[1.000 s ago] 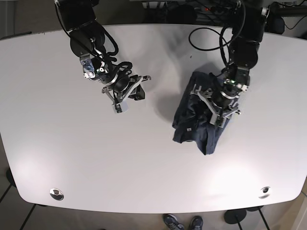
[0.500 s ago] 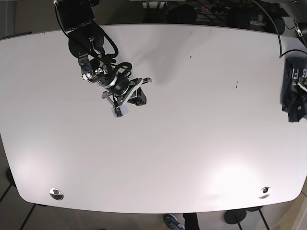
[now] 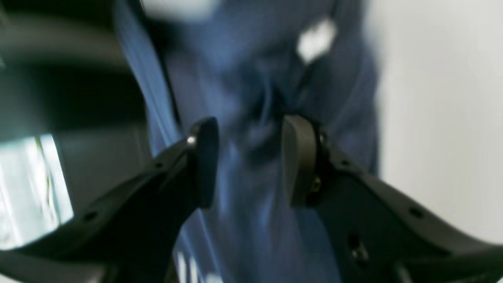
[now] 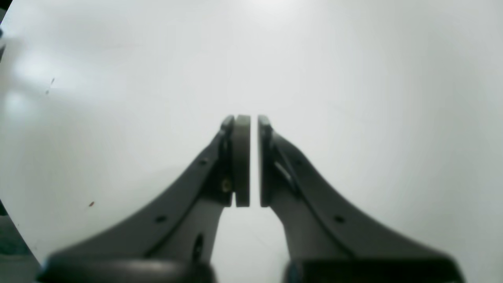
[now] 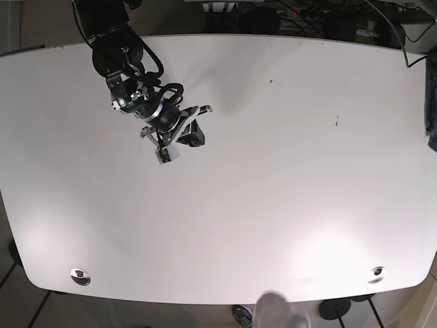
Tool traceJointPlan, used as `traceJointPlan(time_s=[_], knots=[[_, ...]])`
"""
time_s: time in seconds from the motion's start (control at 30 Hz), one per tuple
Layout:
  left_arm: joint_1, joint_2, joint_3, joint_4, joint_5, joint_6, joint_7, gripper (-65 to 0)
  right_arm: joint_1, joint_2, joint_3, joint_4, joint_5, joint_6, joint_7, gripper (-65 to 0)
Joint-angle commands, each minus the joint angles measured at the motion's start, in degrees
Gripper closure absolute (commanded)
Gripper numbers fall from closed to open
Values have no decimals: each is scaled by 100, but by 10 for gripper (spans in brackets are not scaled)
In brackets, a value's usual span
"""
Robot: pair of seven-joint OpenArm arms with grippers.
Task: Fold the T-shirt properly
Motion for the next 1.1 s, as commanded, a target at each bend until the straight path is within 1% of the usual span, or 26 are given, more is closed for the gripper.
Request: traceJointPlan(time_s=[0.03, 0.07, 0.1, 0.2, 0.27, 0.33, 0.5, 0.53, 0.57, 0.6, 0.67, 0.73, 0.77, 0.83, 0.93, 1.0, 1.07, 1.1], knots=[[89, -227, -307, 410, -45, 33, -64, -239, 66, 33, 33, 149, 53, 12, 139, -24], [124, -113, -421, 665, -45, 33, -64, -239, 57, 33, 33, 149, 53, 12, 139, -24], [150, 98, -571, 1175, -36, 33, -64, -239, 48, 42, 33, 211, 45, 12, 139, -24], [176, 493, -799, 1940, 8, 33, -29, -239, -57, 42, 33, 343, 18, 12, 139, -24], [317, 819, -966, 2626, -36, 33, 376, -239, -101, 42, 33, 466, 18, 12, 139, -24], [326, 1285, -1037, 3303, -27, 33, 666, -239, -101, 42, 42, 475, 10, 12, 139, -24], [493, 2436, -1010, 4832, 8, 33, 1202, -239, -110, 42, 42, 554, 10, 3, 139, -27], [493, 2876, -1010, 5325, 8, 33, 1475, -239, -75, 42, 42, 536, 10, 3, 139, -30], [493, 3166, -1010, 5615, 8, 33, 1668, -239, -75, 50, 42, 545, 10, 3, 139, -51], [502, 3412, -1010, 5870, 8, 33, 1879, -239, -75, 50, 42, 545, 10, 3, 139, -94], [502, 3834, -1002, 6230, 8, 33, 2283, -239, -66, 50, 42, 554, 10, 3, 139, -198], [493, 4186, -958, 6388, 8, 33, 2547, -242, 13, 50, 42, 554, 10, 3, 139, -290], [493, 4362, -782, 6459, 8, 33, 2661, -243, 39, 50, 42, 554, 10, 3, 139, -333], [502, 4511, -483, 6529, 8, 68, 2855, -243, 92, 50, 86, 554, 10, 3, 139, -354], [502, 4713, -43, 6512, 8, 77, 3163, -243, 101, -11, 569, 554, 36, 3, 139, -350], [502, 4924, 133, 6494, 8, 86, 3259, -250, 92, -11, 886, 554, 62, 3, 139, -350], [502, 5223, 291, 6485, 17, 174, 3268, -347, 92, 24, 1132, 554, 62, 3, 139, -350], [502, 5329, 308, 6485, 17, 341, 3268, -394, 92, 33, 1211, 554, 62, 3, 139, -350]])
